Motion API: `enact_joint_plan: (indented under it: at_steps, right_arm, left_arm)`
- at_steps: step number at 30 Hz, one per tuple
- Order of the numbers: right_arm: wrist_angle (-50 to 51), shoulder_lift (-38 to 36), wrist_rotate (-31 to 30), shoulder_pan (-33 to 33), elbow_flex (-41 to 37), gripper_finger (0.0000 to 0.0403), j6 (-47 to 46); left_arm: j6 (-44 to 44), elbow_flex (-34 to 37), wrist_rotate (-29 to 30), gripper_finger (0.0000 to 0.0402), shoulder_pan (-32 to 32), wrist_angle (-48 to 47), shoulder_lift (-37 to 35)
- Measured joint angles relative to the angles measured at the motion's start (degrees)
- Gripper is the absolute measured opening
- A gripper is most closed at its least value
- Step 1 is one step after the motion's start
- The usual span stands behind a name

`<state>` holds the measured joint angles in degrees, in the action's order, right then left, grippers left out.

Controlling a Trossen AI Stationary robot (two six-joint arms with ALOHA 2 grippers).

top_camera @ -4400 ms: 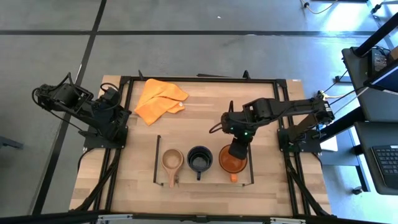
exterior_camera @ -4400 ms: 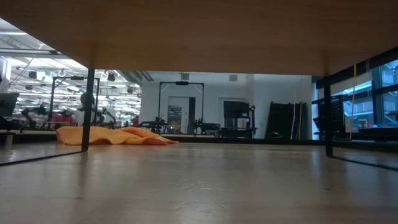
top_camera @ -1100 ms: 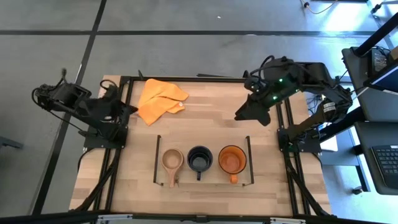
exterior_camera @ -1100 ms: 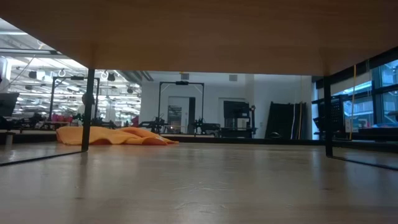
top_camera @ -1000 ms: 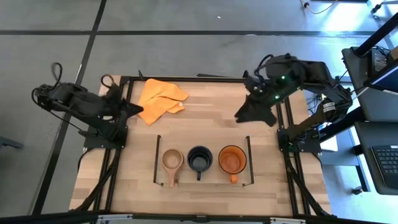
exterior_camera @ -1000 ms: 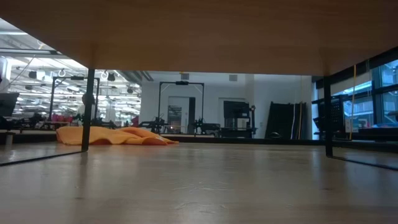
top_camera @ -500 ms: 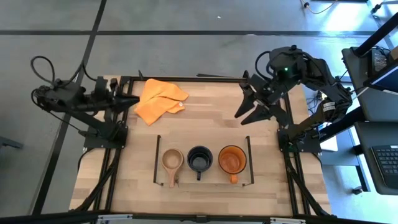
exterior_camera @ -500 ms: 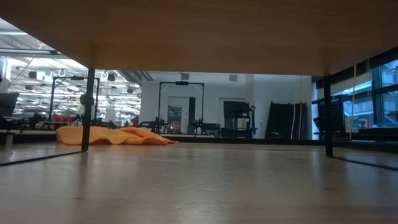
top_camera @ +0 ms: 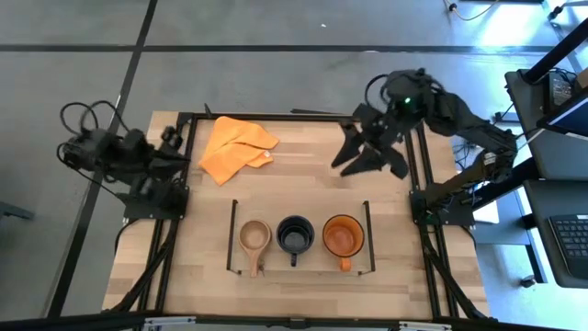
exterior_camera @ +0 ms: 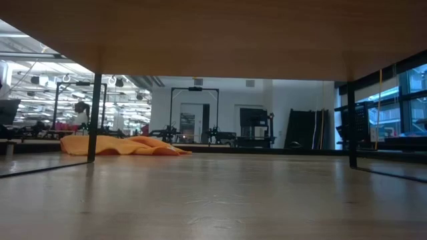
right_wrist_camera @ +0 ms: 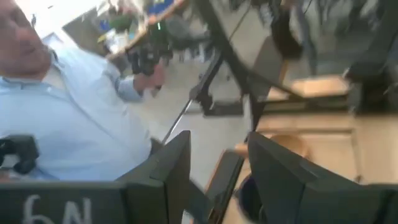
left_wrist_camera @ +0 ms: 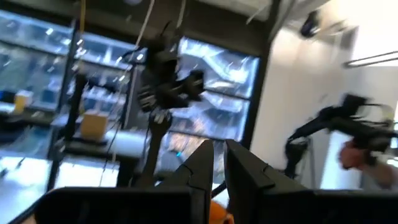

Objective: Stack small to large cups/mugs on shelf
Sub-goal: Return to Home Position

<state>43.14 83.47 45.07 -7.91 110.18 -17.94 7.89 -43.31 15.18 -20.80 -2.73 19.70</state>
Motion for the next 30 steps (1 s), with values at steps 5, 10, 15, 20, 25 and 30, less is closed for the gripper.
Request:
enact_joint_plan:
  at_steps: [5,10,15,20,25,30]
  right_arm:
    - [-12.21,-6.57,-0.38,-2.09,-10.01,0.0161,-1.09]
    - [-21.23,-14.15,-3.79,-3.01,-22.28,0.0161,-4.65]
    - [-31.68,-21.93,-4.49,-5.52,-33.43,0.0161,-8.67]
    - [-34.87,-27.19,-4.51,-9.28,-39.81,0.0161,-8.78]
    - [-35.47,-31.54,-4.27,-14.04,-44.73,0.0161,-9.30]
    - [-36.25,-34.79,-1.26,-18.37,-49.11,0.0161,-10.18]
  left_arm:
    - [-2.24,1.98,-6.60,0.0032,0.00,-0.01,-6.54]
    - [-3.56,3.24,-7.11,0.0032,0.00,-2.10,-8.41]
    - [-2.69,3.25,0.86,0.0032,0.02,-7.52,-10.17]
    - [-2.41,3.23,3.76,0.0032,0.00,-7.16,-11.19]
    - [-2.16,3.44,11.38,0.0032,0.02,-8.73,-11.04]
    - [-9.05,2.84,18.66,0.0032,0.07,-7.82,-11.48]
